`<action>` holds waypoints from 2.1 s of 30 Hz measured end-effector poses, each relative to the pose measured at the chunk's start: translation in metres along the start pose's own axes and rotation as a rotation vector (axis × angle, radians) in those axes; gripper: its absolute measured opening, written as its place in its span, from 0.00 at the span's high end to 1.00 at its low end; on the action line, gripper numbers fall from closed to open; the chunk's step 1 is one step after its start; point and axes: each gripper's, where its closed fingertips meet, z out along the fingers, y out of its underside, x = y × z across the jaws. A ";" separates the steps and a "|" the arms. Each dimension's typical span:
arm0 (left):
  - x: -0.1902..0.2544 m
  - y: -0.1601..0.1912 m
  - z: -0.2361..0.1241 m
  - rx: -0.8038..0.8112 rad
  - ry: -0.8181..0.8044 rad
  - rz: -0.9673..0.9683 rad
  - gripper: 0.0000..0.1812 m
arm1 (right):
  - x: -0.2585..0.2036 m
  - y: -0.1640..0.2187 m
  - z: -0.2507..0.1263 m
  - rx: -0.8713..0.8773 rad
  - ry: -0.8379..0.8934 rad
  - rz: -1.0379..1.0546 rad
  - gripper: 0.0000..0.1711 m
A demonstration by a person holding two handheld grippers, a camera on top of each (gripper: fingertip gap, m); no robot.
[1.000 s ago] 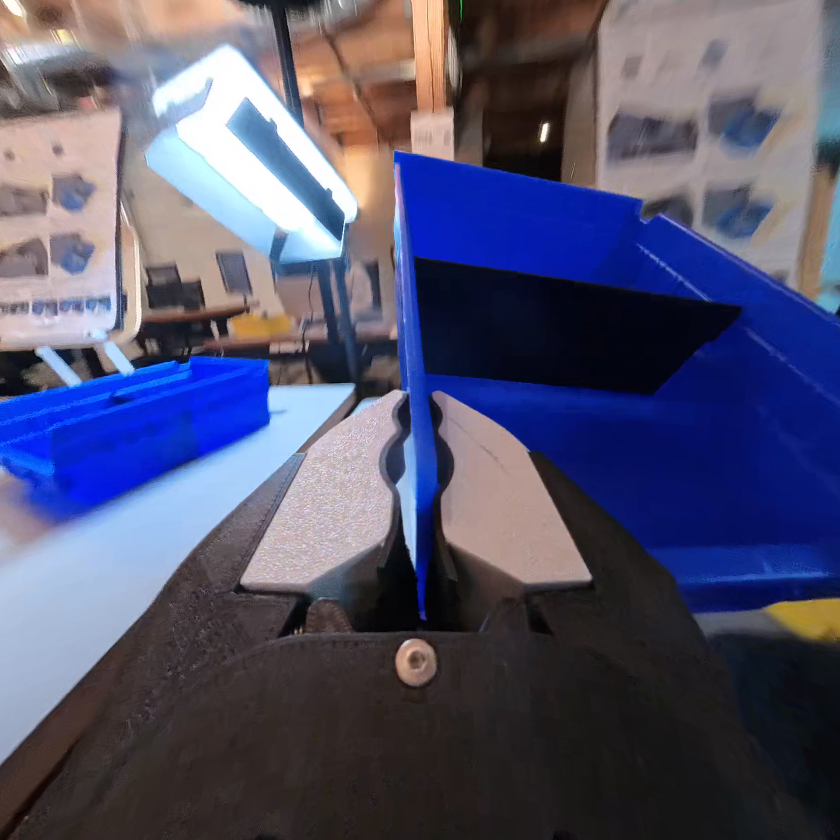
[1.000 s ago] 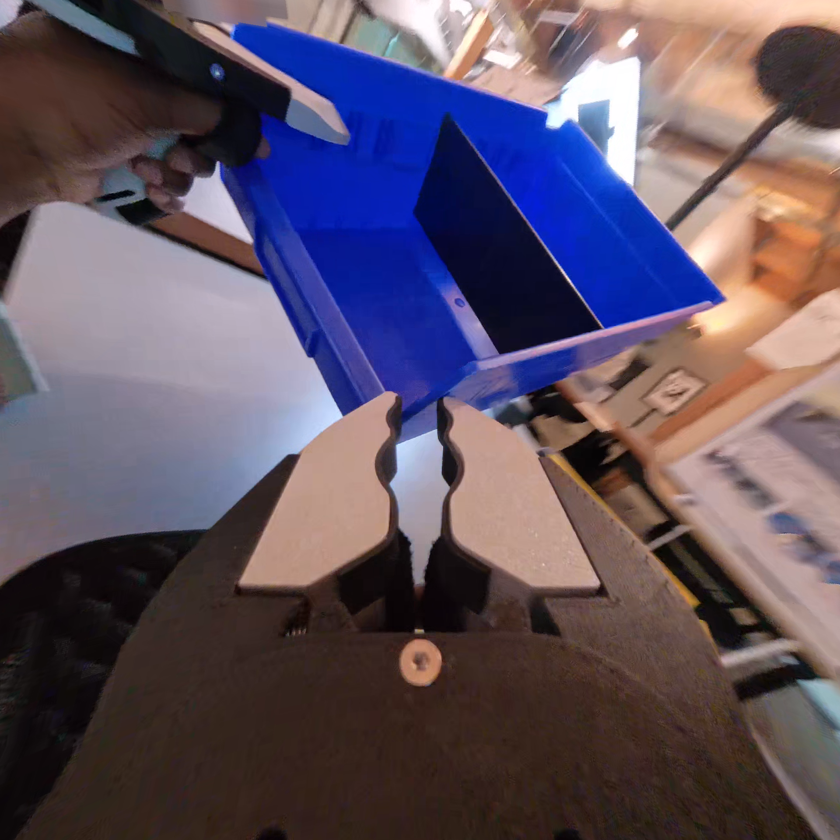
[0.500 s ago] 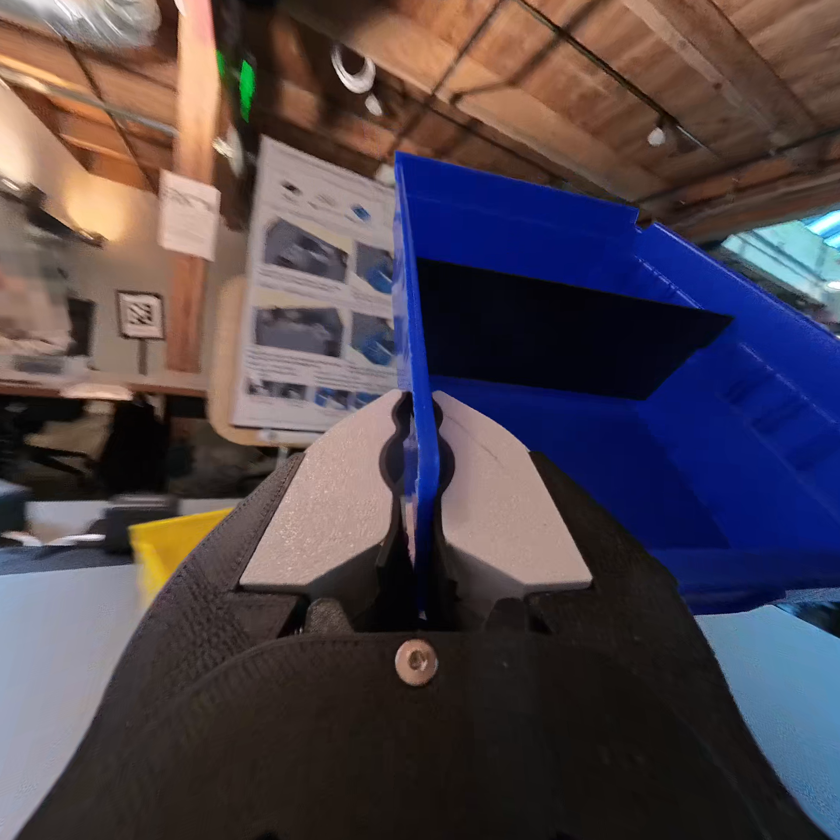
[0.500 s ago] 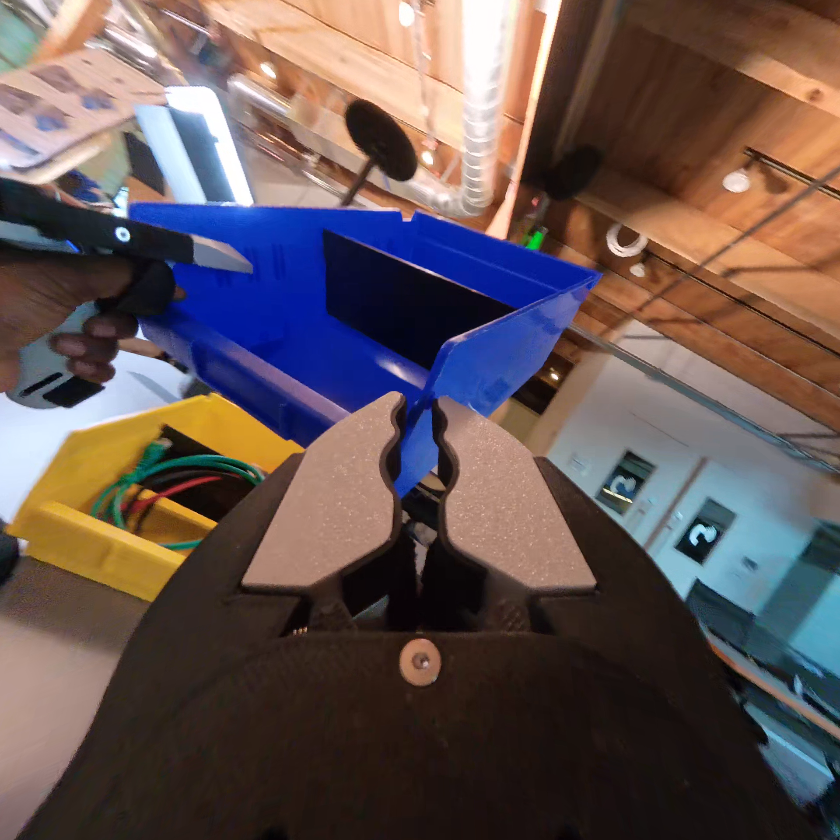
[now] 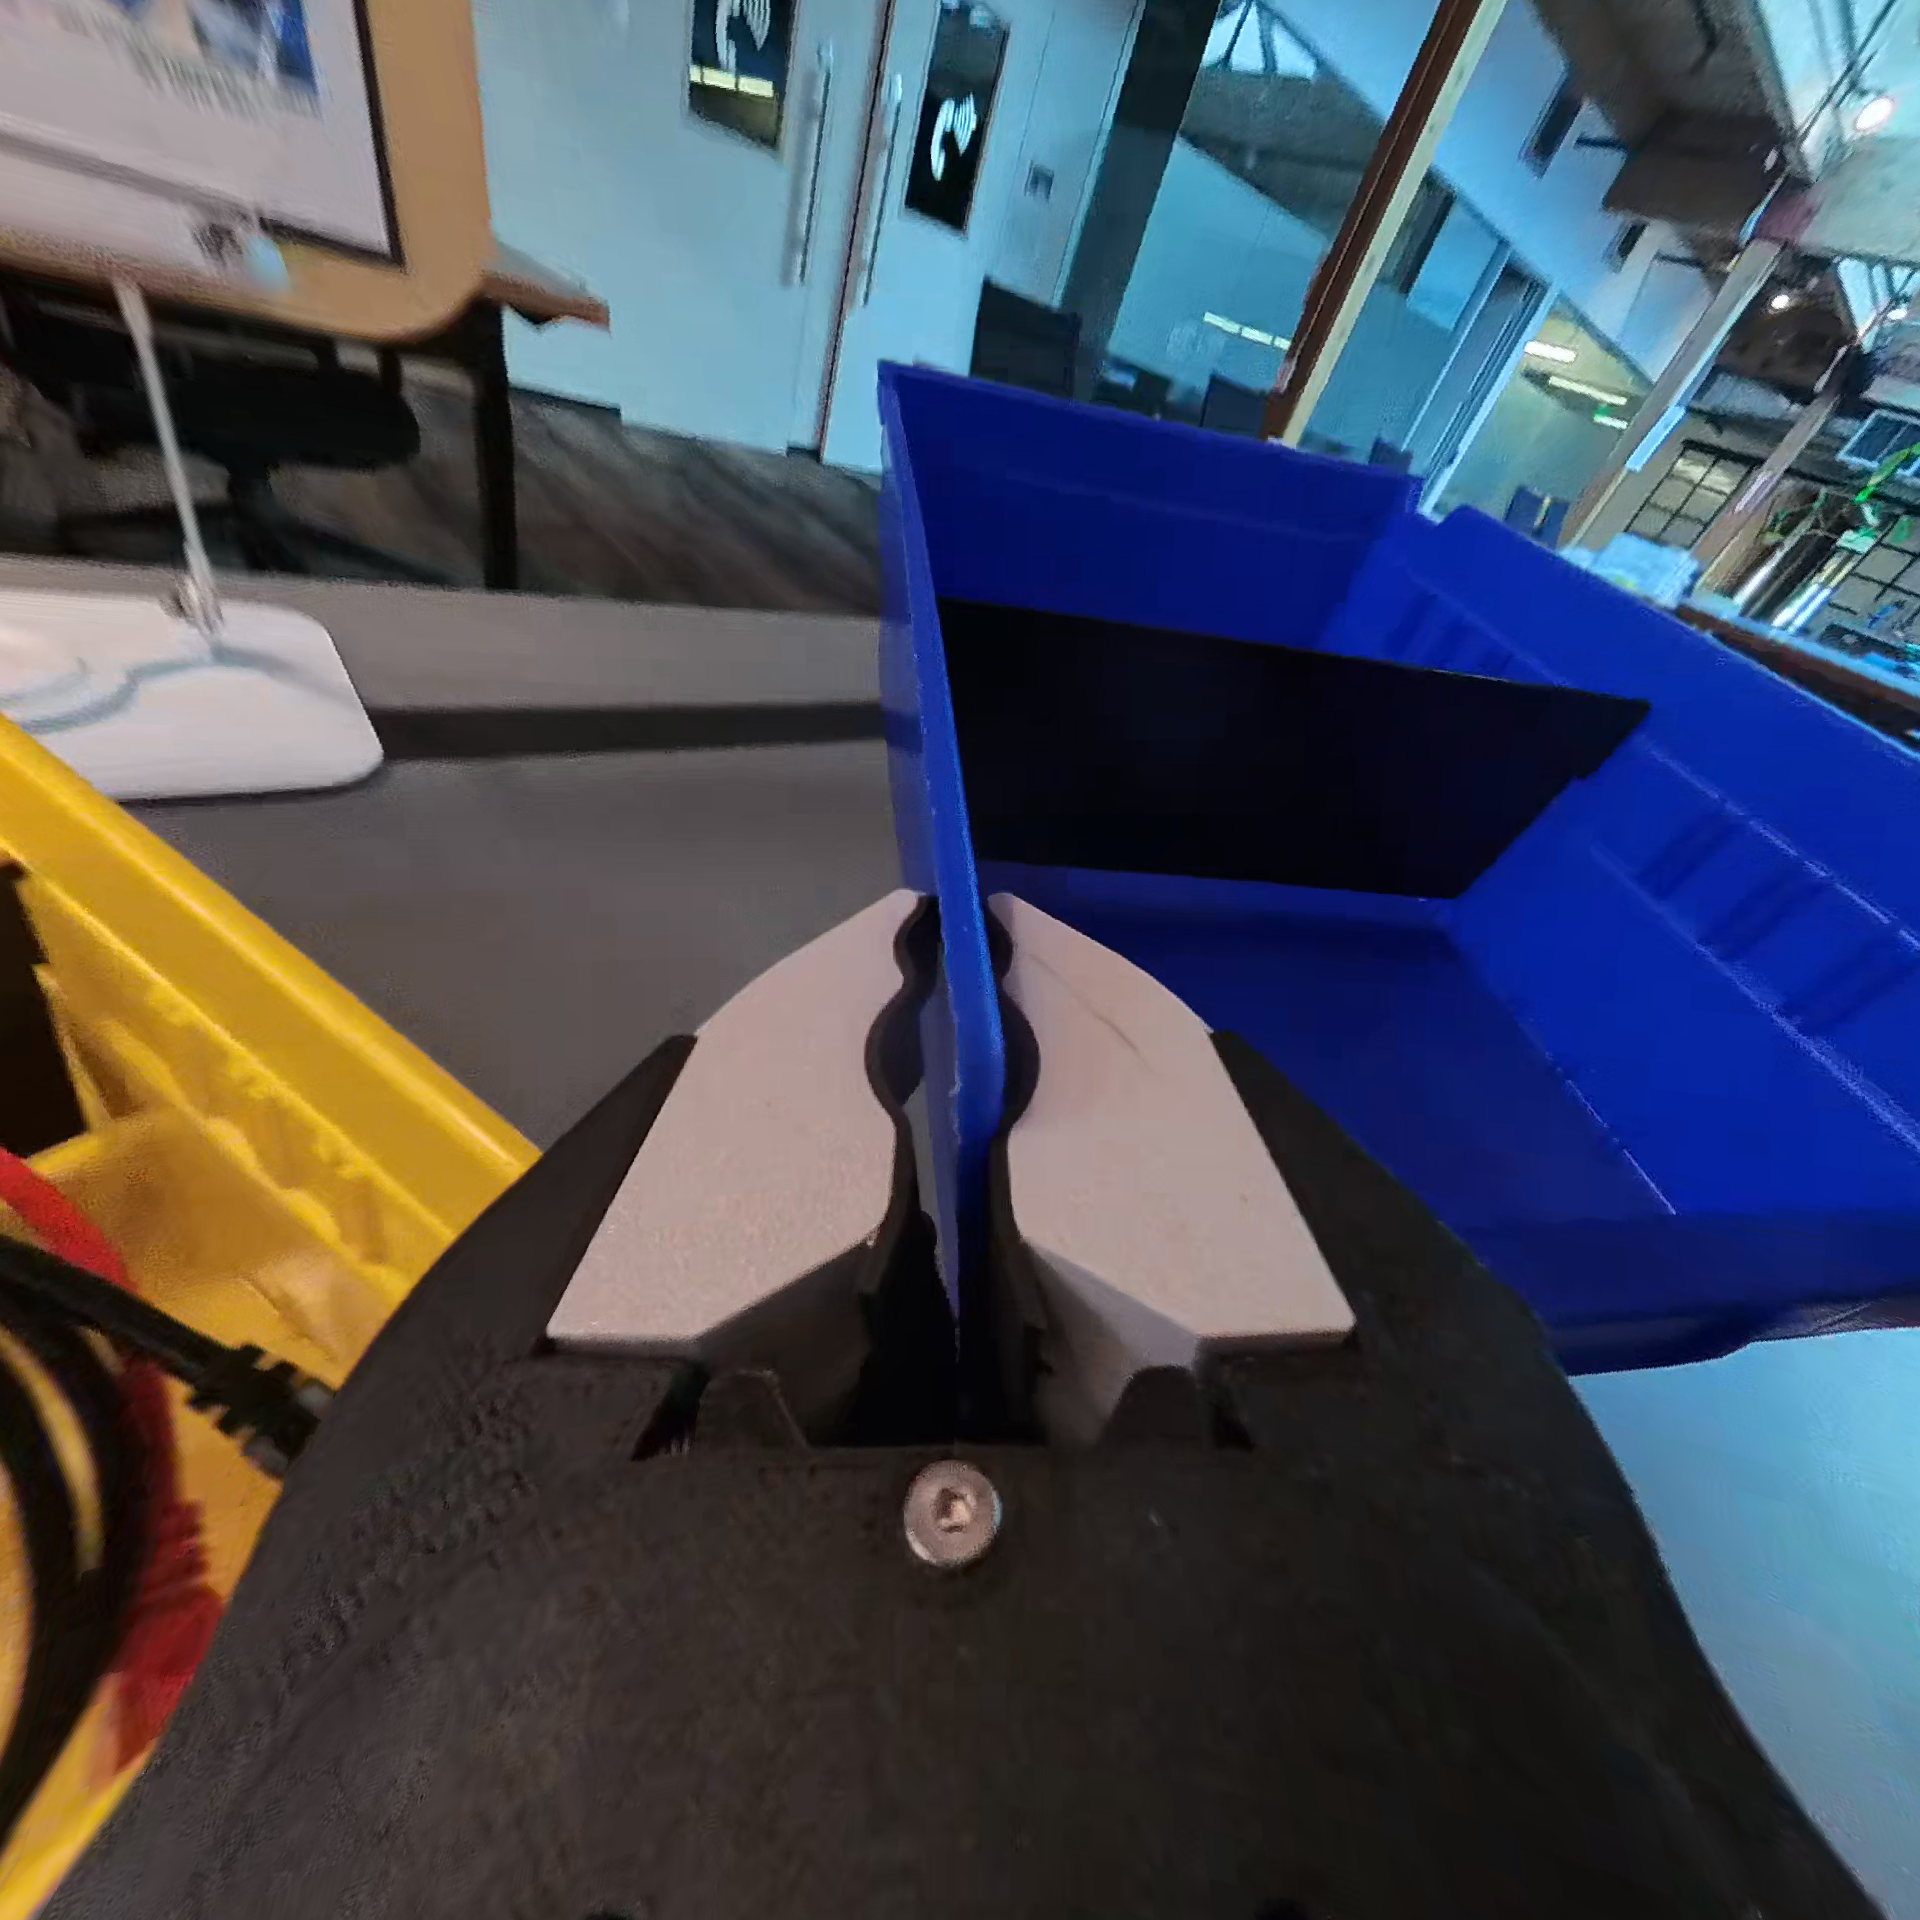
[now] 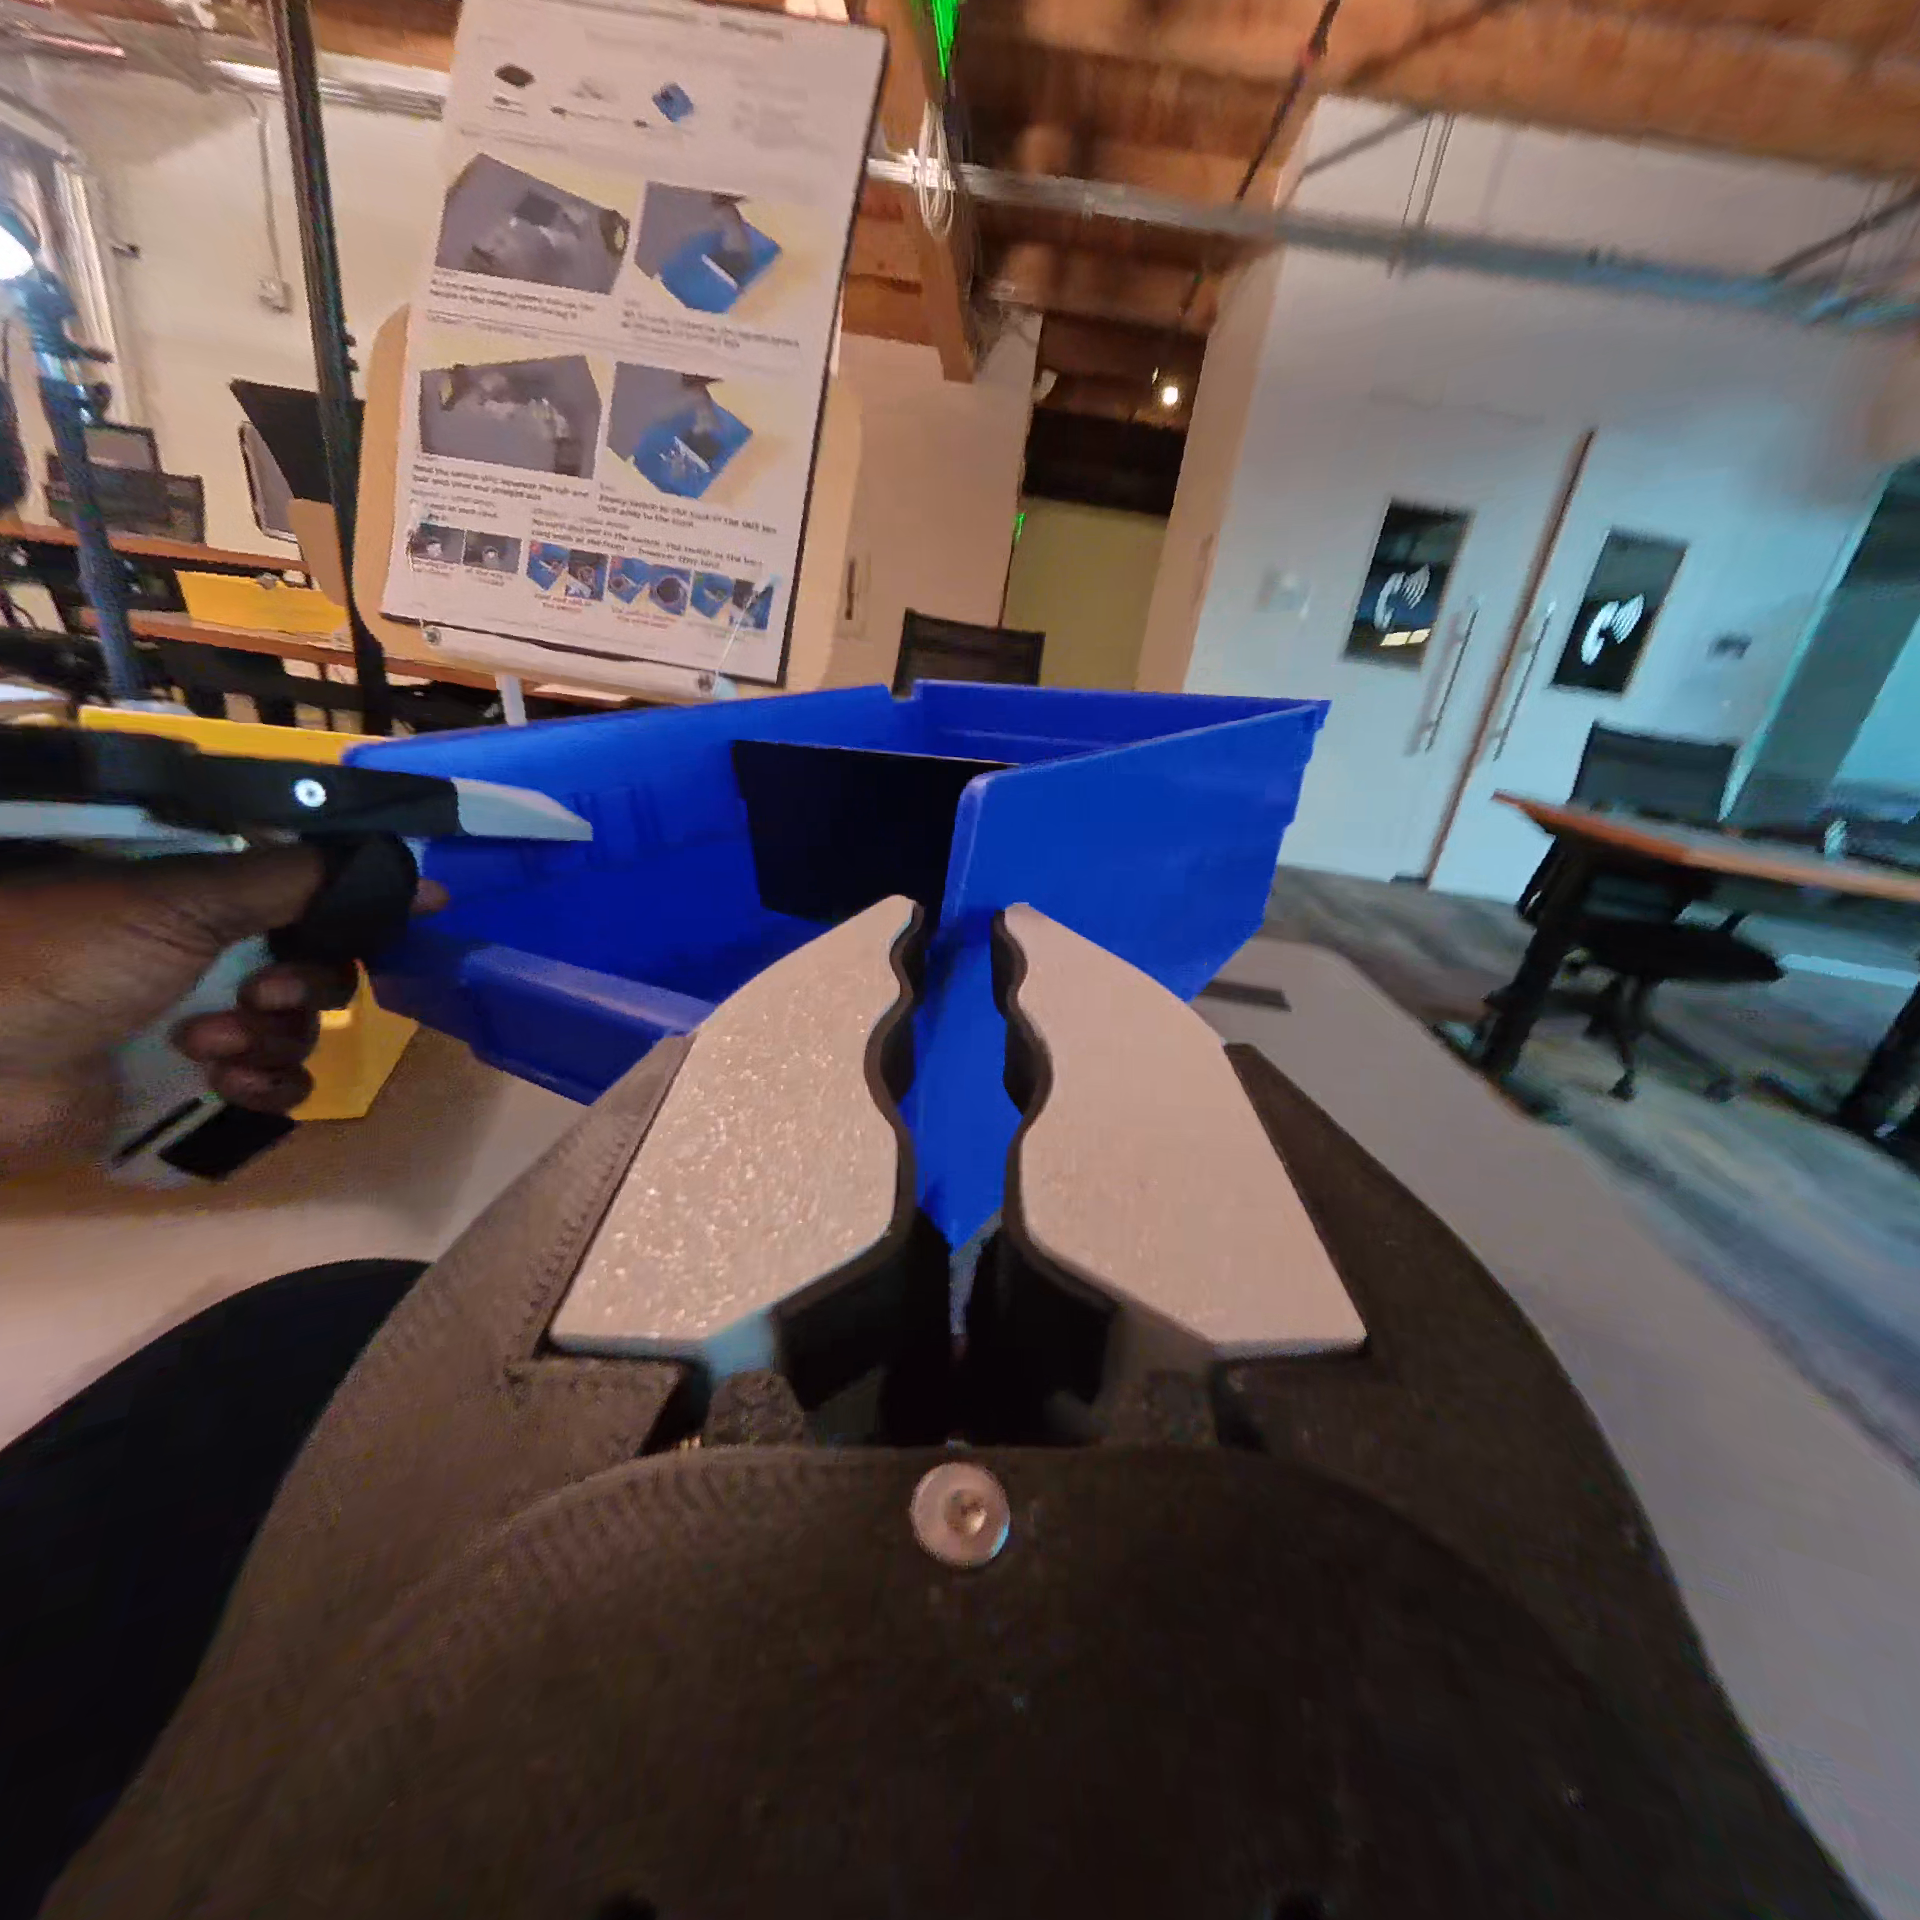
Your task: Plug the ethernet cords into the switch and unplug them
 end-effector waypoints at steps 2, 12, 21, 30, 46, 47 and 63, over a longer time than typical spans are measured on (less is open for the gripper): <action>0.001 0.013 0.007 -0.024 -0.008 0.000 0.96 | 0.009 0.017 0.001 -0.052 0.008 0.076 0.93; 0.005 0.046 0.017 -0.156 0.049 0.143 0.91 | 0.029 0.078 0.003 -0.291 0.046 0.188 0.92; -0.013 0.047 -0.078 -0.544 0.241 0.439 0.70 | -0.001 0.012 0.005 -0.008 -0.027 -0.195 0.83; -0.124 0.093 -0.138 -0.882 -0.002 0.807 0.75 | -0.059 0.113 0.021 -0.640 -0.308 -0.597 0.61; -0.267 0.056 -0.217 -0.902 -0.135 0.861 0.79 | -0.015 0.138 0.008 -0.767 -0.236 -0.693 0.75; -0.275 0.054 -0.227 -0.896 -0.140 0.867 0.79 | -0.012 0.138 0.006 -0.767 -0.234 -0.693 0.75; -0.329 0.054 -0.416 -0.831 -0.038 0.993 0.81 | 0.032 0.133 -0.041 -0.801 -0.269 -0.738 0.75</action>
